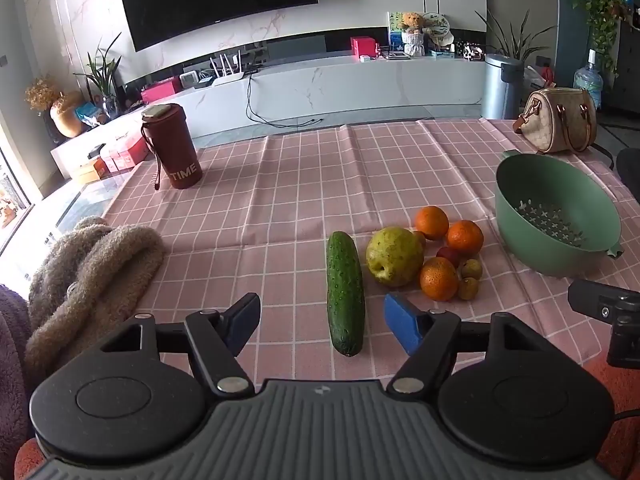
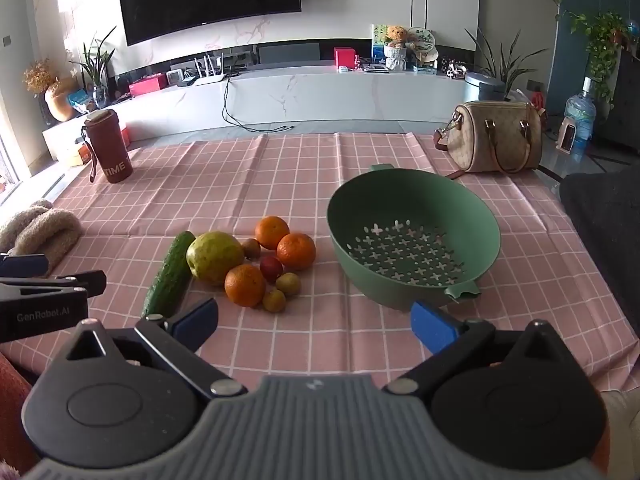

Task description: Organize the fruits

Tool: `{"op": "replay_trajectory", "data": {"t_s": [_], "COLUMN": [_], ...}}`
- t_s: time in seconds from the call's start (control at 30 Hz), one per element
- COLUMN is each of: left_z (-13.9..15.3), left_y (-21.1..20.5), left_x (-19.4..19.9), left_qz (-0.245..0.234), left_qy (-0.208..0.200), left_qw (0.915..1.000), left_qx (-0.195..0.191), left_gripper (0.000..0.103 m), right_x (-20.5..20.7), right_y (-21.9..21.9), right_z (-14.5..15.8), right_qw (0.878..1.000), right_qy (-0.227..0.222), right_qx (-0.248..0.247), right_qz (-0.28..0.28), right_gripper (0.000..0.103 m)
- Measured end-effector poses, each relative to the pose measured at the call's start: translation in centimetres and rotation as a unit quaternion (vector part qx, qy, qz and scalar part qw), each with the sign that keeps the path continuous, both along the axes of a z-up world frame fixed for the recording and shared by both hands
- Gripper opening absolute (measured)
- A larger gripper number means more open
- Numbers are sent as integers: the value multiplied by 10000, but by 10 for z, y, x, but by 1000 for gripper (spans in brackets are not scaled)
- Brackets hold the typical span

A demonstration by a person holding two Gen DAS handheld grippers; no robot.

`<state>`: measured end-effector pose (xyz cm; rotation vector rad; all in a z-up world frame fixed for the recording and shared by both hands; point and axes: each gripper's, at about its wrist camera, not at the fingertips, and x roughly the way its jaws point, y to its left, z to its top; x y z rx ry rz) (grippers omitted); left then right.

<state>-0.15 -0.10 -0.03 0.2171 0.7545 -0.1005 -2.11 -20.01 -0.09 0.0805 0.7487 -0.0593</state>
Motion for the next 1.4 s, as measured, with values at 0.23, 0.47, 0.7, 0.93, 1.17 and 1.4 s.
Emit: {"op": "replay_trajectory", "data": {"t_s": [0.23,0.47,0.7,0.93,1.17,1.4], "left_z": [-4,-1,-1,0,0,0], "left_y": [3,4,2,1,1,2], "left_x": [6,3,3,2,2,2], "left_qz": [37,18,17,-8,-1,4], "left_qy": [159,136,136,142,153,157], "left_qw": [9998,9998,9998,9998,9997,9997], "left_qx": [-100,-131,-131,-150,-167,-175], "left_gripper": [82,82,82,82,82,82], "right_x": [0,3,1,1,2,2], "right_y": [-1,3,1,1,1,1], "right_z": [2,-1,0,1,-1,-1], "right_qw": [10000,10000,9999,9999,9999,9999], "right_qy": [5,49,69,86,96,119], "right_qx": [-14,-73,-66,-55,-55,-57], "right_qz": [-16,-15,-48,-58,-49,-54], "right_gripper": [98,98,98,98,98,98]}}
